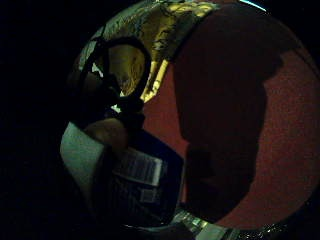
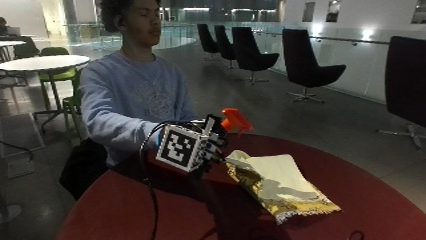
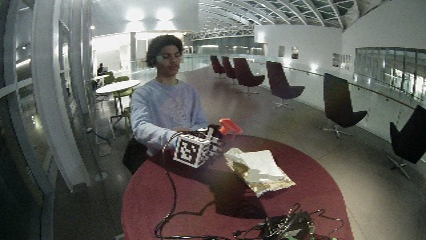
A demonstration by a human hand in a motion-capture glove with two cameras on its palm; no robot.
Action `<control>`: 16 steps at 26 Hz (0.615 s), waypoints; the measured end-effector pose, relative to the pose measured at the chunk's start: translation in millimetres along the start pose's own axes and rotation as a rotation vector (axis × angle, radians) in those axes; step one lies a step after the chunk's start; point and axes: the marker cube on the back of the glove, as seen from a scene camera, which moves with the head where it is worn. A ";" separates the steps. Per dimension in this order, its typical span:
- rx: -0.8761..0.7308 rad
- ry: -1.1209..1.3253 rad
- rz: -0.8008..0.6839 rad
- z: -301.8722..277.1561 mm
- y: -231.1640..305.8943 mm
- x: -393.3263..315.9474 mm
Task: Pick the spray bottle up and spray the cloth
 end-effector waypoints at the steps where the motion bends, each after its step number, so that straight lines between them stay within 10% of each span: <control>1: -0.005 0.004 0.017 0.5 0.1 -0.7; 16: -0.105 0.055 0.157 -3.1 0.7 -12.3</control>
